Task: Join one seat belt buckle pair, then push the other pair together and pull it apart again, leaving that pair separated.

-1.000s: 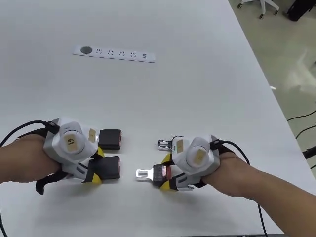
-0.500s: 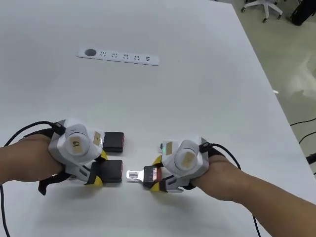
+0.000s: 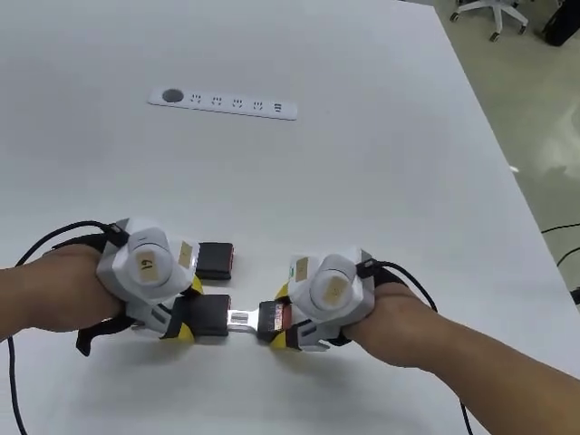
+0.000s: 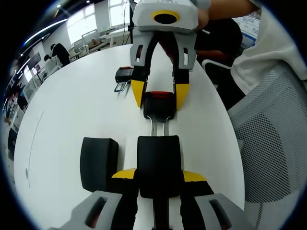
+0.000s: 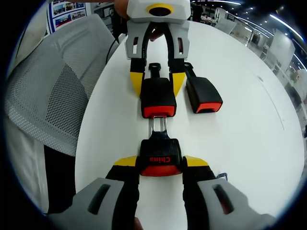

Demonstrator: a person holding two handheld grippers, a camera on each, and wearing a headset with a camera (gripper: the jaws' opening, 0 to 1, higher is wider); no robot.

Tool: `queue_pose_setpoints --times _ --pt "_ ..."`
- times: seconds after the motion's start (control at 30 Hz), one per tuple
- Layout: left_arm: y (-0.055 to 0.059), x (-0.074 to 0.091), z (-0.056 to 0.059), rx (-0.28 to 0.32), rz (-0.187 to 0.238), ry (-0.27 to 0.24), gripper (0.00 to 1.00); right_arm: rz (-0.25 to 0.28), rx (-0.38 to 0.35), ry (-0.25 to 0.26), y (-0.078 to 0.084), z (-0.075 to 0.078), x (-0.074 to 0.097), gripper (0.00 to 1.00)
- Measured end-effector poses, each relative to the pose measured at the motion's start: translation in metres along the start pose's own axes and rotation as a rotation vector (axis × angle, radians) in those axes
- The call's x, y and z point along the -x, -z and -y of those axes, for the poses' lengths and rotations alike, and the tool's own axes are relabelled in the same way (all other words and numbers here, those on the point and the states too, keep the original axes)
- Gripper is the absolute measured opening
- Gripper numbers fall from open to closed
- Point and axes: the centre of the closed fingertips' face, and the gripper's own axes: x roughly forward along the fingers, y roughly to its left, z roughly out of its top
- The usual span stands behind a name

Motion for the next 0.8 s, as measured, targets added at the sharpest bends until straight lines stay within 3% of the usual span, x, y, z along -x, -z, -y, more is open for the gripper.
queue_pose_setpoints --times 0.33,0.8 --pt "0.000 0.000 0.001 -0.004 -0.005 0.003 0.34 0.029 -0.001 0.005 -0.012 -0.001 -0.006 0.33" --pt "0.000 0.002 0.001 -0.003 0.016 0.004 0.33 0.060 -0.023 0.019 -0.015 0.000 -0.008 0.31"
